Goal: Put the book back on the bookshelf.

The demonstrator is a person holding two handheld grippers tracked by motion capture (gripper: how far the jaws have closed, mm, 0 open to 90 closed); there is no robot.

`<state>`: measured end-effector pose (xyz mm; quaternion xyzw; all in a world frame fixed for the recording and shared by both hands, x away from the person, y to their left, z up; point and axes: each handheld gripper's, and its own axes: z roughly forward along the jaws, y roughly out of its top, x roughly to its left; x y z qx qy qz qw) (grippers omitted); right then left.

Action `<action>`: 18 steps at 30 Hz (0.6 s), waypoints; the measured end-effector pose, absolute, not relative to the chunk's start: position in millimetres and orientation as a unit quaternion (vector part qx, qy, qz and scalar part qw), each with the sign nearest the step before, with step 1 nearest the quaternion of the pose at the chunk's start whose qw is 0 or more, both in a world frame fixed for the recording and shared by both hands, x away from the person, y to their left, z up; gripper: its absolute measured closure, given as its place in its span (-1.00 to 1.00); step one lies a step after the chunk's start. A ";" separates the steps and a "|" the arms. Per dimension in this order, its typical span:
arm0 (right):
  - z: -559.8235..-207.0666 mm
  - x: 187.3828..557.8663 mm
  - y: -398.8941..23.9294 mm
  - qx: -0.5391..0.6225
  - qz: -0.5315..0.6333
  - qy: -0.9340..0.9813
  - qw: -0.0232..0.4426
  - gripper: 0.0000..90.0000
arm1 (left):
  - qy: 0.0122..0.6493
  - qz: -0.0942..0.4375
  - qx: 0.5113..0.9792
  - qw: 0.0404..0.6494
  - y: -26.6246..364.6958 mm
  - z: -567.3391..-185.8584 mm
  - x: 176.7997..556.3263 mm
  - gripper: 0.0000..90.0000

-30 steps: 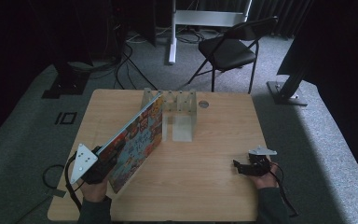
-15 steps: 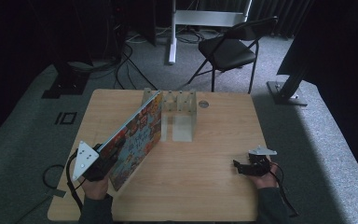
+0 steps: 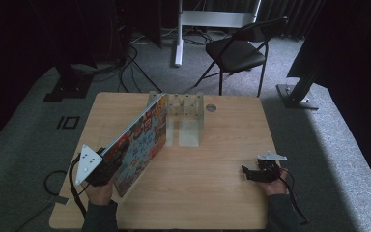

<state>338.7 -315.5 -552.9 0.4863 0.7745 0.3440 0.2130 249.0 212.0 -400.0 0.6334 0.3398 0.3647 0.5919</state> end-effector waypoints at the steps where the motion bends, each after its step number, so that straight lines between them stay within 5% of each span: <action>1: -552.9 338.7 -315.5 0.486 0.344 0.774 0.213 -0.60 | 0.340 0.365 0.633 0.592 211.6 -400.2 249.5 0.79; 18: -552.9 338.7 -315.5 0.486 0.344 0.774 0.213 -0.61 | 0.345 0.373 0.628 0.590 205.7 -401.5 256.6 0.79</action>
